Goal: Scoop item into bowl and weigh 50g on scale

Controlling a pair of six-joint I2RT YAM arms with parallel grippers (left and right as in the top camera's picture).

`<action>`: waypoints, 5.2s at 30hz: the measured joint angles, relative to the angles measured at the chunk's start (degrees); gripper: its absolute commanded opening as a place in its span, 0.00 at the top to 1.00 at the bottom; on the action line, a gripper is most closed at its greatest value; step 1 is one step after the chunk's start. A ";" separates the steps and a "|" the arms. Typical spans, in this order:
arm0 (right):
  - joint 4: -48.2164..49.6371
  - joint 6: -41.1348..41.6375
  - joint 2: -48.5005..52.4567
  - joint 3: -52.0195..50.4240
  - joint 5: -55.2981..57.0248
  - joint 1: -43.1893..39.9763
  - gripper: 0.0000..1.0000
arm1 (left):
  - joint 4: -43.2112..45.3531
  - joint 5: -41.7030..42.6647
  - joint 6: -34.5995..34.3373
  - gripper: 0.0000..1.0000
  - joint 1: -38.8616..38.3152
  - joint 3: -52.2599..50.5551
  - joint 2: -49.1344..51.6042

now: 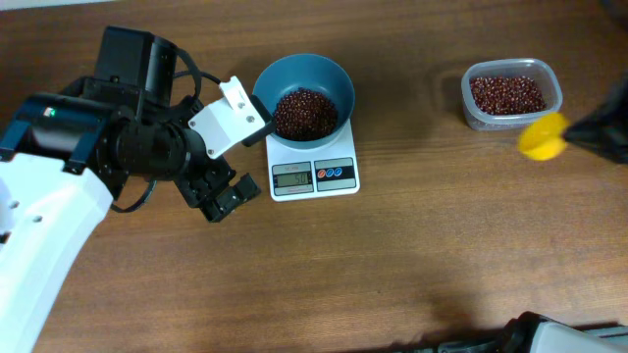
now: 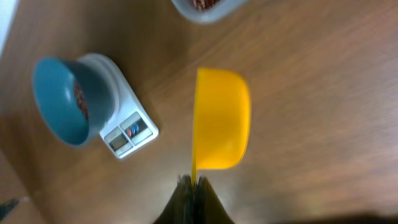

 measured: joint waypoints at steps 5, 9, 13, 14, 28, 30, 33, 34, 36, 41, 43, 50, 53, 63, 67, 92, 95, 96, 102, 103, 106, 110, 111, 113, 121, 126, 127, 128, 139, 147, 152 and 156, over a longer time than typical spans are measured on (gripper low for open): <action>19.80 8.28 0.42 -18.43 -2.71 5.75 0.96 | 0.02 0.02 -0.02 0.01 0.00 0.00 0.00; 27.45 11.34 0.22 -25.94 -2.91 5.07 0.95 | 0.00 0.02 -0.02 0.01 0.00 0.00 0.00; 33.70 12.83 0.20 -28.44 -1.92 5.03 0.94 | 0.02 0.02 0.00 0.01 0.00 0.02 0.00; 33.81 12.85 0.20 -28.63 -0.87 5.03 0.95 | 0.00 0.02 0.00 0.01 0.00 0.02 0.00; 28.50 11.76 0.20 -29.79 1.97 5.03 0.51 | 0.02 0.02 0.00 0.01 0.00 0.02 0.00; 25.99 11.78 0.20 -29.86 4.26 5.03 0.45 | 0.00 0.02 0.00 0.01 0.00 0.02 0.00; 24.20 11.52 0.20 -29.86 7.32 5.03 0.33 | 0.02 0.02 0.00 0.01 0.00 0.02 0.00; 24.13 11.54 0.20 -29.86 7.78 5.03 0.27 | 0.02 0.02 0.00 0.01 0.00 0.02 0.00; 24.11 11.52 0.20 -29.86 8.39 5.03 0.12 | 0.00 0.02 -0.02 0.01 0.00 0.02 0.00; 24.52 11.43 0.20 -29.86 8.81 5.03 0.01 | 0.00 0.02 0.00 0.01 0.00 0.02 0.00; 24.46 11.39 0.20 -29.86 8.81 5.03 0.01 | 0.00 0.02 0.00 0.01 0.00 0.02 0.00; 17.27 20.98 0.22 -29.97 20.83 5.03 0.01 | 0.00 0.02 -0.02 0.01 0.00 0.02 0.00; 17.14 23.80 0.20 -29.79 26.34 5.03 0.01 | 0.00 0.02 -0.02 0.01 0.00 0.02 0.00; 10.34 16.94 -4.70 1.31 15.45 5.92 0.01 | 0.02 0.02 -0.02 0.01 0.00 0.02 0.00; 10.43 15.47 -8.66 6.69 11.56 6.08 0.01 | 0.00 0.02 0.00 0.01 0.00 0.02 0.00; 43.25 -0.72 -67.38 -49.07 17.44 20.17 0.01 | -0.11 0.04 -0.02 0.01 0.00 0.07 0.00; 45.13 -4.63 -73.96 -52.52 17.29 23.15 0.01 | -0.02 0.04 -0.02 0.01 0.00 0.09 0.00; 46.29 -5.68 -75.23 -53.37 17.35 24.17 0.01 | 0.07 0.02 0.00 0.01 0.00 0.09 0.00; 59.80 -8.00 -76.08 -63.52 18.80 29.57 0.01 | 0.02 0.02 -0.02 0.01 0.00 0.09 0.00; 61.40 -8.13 -76.08 -64.98 19.06 29.99 0.01 | 0.02 0.02 -0.02 0.01 0.00 0.09 0.00; 63.78 -8.20 -76.08 -68.11 20.39 30.56 0.01 | 0.02 0.02 0.00 0.01 0.00 0.09 0.00; 64.89 -8.24 -76.08 -69.79 22.53 30.60 0.01 | 0.02 0.02 -0.02 0.01 0.00 0.09 0.00; 64.87 -8.63 -76.08 -70.03 22.82 30.60 0.01 | 0.02 0.02 0.00 0.01 0.00 0.09 0.00; 65.22 -9.73 -76.08 -70.03 23.19 30.60 0.01 | 0.02 0.02 0.00 0.01 0.00 0.09 0.00; 73.68 -10.51 -76.08 -76.24 23.80 30.60 0.01 | 0.00 0.02 -0.02 0.01 0.00 0.09 0.00; 73.61 -14.95 -76.08 -76.48 24.22 30.60 0.01 | 0.02 0.02 -0.02 0.01 0.00 0.09 0.00; 73.61 -15.78 -76.08 -76.48 24.22 30.60 0.01 | 0.02 0.02 -0.02 0.01 0.00 0.09 0.00; 73.61 -16.48 -76.08 -76.48 24.22 30.60 0.01 | 0.00 0.02 0.00 0.01 0.00 0.09 0.00; 73.64 -17.88 -76.08 -76.48 24.24 29.18 0.01 | 0.02 0.02 -0.02 0.01 0.00 0.09 0.00; 73.61 -17.90 -76.08 -76.48 24.24 29.18 0.01 | 0.02 0.02 -0.02 0.01 0.00 0.09 0.00; 73.64 -17.88 -76.08 -76.48 24.24 29.18 0.01 | 0.02 0.02 0.00 0.01 0.00 0.09 0.00; 73.64 -17.88 -76.08 -76.48 24.24 29.18 0.01 | -0.39 0.07 -0.37 0.01 0.00 0.09 0.00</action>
